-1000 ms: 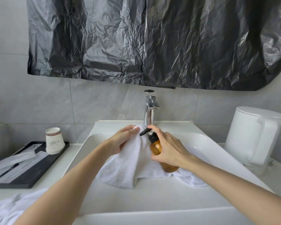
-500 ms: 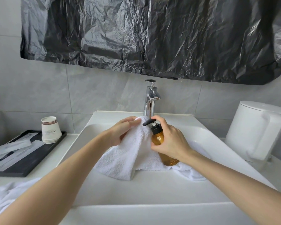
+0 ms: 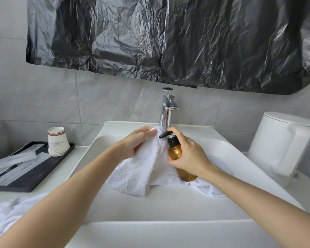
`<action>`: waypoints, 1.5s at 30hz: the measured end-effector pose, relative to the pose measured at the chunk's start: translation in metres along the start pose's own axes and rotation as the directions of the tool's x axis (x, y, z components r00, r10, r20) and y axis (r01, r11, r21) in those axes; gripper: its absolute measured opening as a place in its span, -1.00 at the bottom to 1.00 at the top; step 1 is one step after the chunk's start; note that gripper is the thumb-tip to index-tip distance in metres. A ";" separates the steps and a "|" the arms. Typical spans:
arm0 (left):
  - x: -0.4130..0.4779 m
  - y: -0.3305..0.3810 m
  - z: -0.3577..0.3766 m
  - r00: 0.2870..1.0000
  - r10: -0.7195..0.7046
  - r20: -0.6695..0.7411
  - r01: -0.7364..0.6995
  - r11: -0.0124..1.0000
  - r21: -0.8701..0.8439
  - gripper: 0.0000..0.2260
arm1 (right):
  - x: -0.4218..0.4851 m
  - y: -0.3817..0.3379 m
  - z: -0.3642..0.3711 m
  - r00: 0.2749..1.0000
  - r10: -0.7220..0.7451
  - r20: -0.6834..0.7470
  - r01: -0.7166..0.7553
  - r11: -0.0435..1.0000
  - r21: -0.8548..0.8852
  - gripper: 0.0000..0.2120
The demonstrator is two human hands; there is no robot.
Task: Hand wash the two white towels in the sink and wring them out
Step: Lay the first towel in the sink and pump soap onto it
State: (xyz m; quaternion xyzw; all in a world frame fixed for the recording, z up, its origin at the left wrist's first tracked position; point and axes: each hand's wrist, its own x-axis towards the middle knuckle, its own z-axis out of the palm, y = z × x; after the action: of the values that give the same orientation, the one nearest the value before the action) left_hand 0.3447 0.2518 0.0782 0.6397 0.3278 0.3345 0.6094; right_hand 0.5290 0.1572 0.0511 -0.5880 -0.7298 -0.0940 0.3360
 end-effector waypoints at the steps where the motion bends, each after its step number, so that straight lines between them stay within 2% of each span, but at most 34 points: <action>1: 0.000 0.002 -0.001 1.000 0.004 -0.016 -0.004 1.000 0.009 -0.89 | 0.000 0.000 -0.002 1.000 -0.002 0.018 0.003 1.000 -0.007 -0.22; 4: -0.001 0.005 -0.007 0.995 0.010 -0.098 -0.011 1.000 -0.002 -0.89 | 0.001 0.000 -0.013 1.000 -0.003 0.010 0.003 1.000 -0.025 -0.19; 7: -0.004 0.010 -0.014 0.990 0.015 -0.142 -0.023 0.998 -0.052 -0.89 | 0.004 0.003 -0.029 0.993 -0.042 -0.111 0.032 0.995 -0.091 -0.19; 11: -0.006 0.011 -0.020 0.985 0.026 -0.169 -0.038 0.997 -0.068 -0.90 | 0.000 0.029 -0.058 0.969 0.024 -0.246 -0.071 0.980 -0.184 -0.13; 14: -0.005 0.009 -0.020 0.982 0.026 -0.185 -0.034 0.999 -0.042 -0.89 | -0.014 0.047 -0.065 0.968 0.121 -0.218 -0.172 0.958 -0.230 -0.10; 20: -0.005 0.005 -0.015 0.984 0.021 -0.177 -0.019 1.000 0.008 -0.88 | -0.024 0.063 -0.061 0.937 0.267 -0.227 -0.298 0.947 -0.117 -0.19; 32: -0.004 0.000 -0.014 0.985 0.023 -0.169 -0.013 0.998 0.060 -0.87 | -0.024 0.067 -0.060 0.941 0.245 -0.235 -0.275 0.956 -0.105 -0.25; 45: -0.010 0.004 -0.012 0.986 0.019 -0.163 -0.006 0.997 0.081 -0.88 | -0.024 0.071 -0.062 0.931 0.283 -0.228 -0.318 0.938 -0.134 -0.18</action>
State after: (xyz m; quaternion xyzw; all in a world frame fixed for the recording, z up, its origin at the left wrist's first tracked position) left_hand 0.3295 0.2501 0.0819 0.6360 0.3857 0.3764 0.5523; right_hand 0.6196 0.1262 0.0653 -0.7065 -0.5815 -0.1629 0.3690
